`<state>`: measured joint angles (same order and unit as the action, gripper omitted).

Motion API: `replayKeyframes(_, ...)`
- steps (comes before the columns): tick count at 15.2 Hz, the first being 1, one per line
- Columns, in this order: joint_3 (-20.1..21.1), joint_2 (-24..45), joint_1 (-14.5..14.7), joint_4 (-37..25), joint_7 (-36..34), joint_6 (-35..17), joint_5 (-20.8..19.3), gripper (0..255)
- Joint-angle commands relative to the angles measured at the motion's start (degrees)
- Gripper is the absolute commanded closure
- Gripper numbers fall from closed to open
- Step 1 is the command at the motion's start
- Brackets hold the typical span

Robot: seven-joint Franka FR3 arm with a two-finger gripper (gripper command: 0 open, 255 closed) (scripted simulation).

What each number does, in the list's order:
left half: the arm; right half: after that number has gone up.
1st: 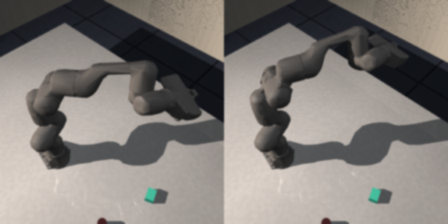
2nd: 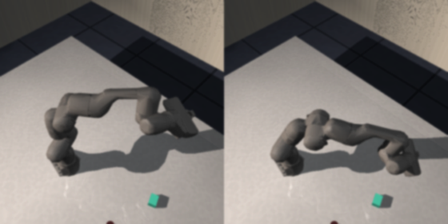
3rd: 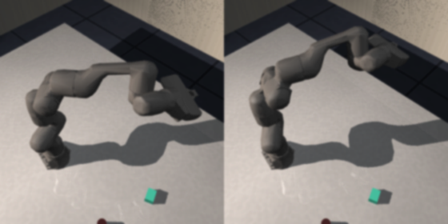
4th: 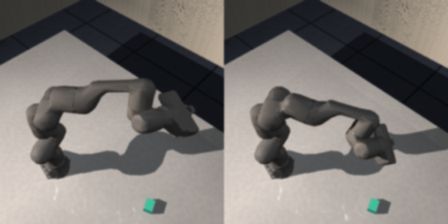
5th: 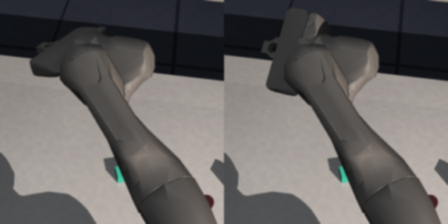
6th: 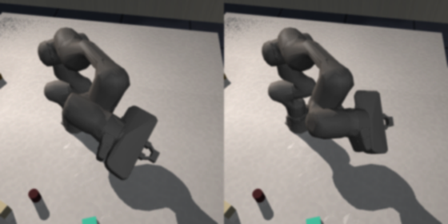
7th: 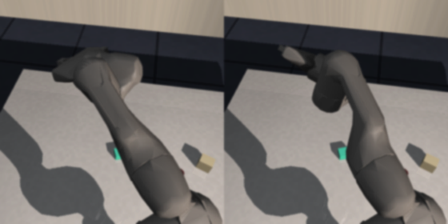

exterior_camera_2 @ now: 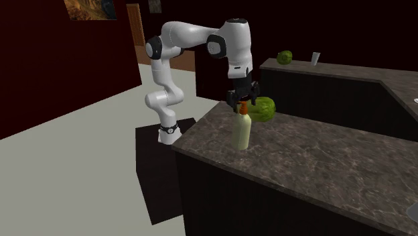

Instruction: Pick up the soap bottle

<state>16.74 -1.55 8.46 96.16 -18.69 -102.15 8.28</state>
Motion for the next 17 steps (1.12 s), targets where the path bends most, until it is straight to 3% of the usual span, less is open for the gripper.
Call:
replayKeyframes(1, 0.0, -0.3, 0.0, 1.3, 0.2, -1.1, 0.1, 0)
replayKeyframes(2, 0.0, -0.2, 0.0, 1.3, 0.2, -1.1, 0.1, 0)
replayKeyframes(3, 0.0, -0.3, 0.0, 1.3, 0.2, -1.1, 0.1, 255)
replayKeyframes(12, 0.0, -0.2, 0.0, 1.3, 0.2, -1.1, 0.1, 255)
replayKeyframes(17, 0.0, 0.5, 0.0, -3.4, -0.4, 2.9, -0.2, 255)
